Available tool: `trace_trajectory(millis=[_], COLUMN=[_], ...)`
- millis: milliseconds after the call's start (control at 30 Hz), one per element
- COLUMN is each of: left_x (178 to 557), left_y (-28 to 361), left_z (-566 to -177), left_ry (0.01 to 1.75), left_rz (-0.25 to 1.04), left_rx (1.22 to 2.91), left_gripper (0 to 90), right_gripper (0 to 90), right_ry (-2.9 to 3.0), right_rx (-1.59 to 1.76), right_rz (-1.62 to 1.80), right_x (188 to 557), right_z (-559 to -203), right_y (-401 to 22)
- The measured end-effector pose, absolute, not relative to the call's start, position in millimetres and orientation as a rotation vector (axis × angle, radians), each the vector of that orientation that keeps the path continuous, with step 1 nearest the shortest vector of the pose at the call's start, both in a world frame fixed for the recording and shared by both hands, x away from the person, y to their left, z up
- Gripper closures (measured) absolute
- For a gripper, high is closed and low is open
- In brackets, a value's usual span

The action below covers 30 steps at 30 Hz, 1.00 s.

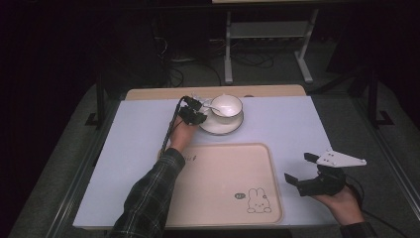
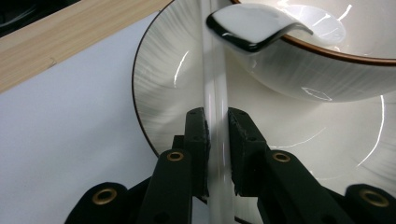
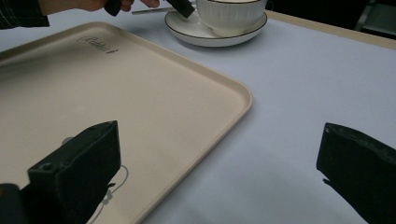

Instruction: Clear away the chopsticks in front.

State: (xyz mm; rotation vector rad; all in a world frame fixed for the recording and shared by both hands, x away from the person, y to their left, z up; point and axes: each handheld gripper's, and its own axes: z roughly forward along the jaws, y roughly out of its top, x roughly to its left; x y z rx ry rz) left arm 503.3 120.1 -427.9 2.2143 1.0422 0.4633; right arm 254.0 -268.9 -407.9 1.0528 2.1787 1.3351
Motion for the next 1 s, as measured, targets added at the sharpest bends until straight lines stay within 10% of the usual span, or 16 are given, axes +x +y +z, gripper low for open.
trace_trajectory(millis=[1000], left_x=[474.9], left_y=[178.7], left_z=[-418.0], left_ry=[1.067], left_rz=[0.322], left_rx=[2.065], left_gripper=[78.6], right_gripper=[0.0], right_ry=[2.180], right_rx=[1.050], right_rz=[1.324], right_x=[253.0], right_z=[-407.3], right_y=[-266.1])
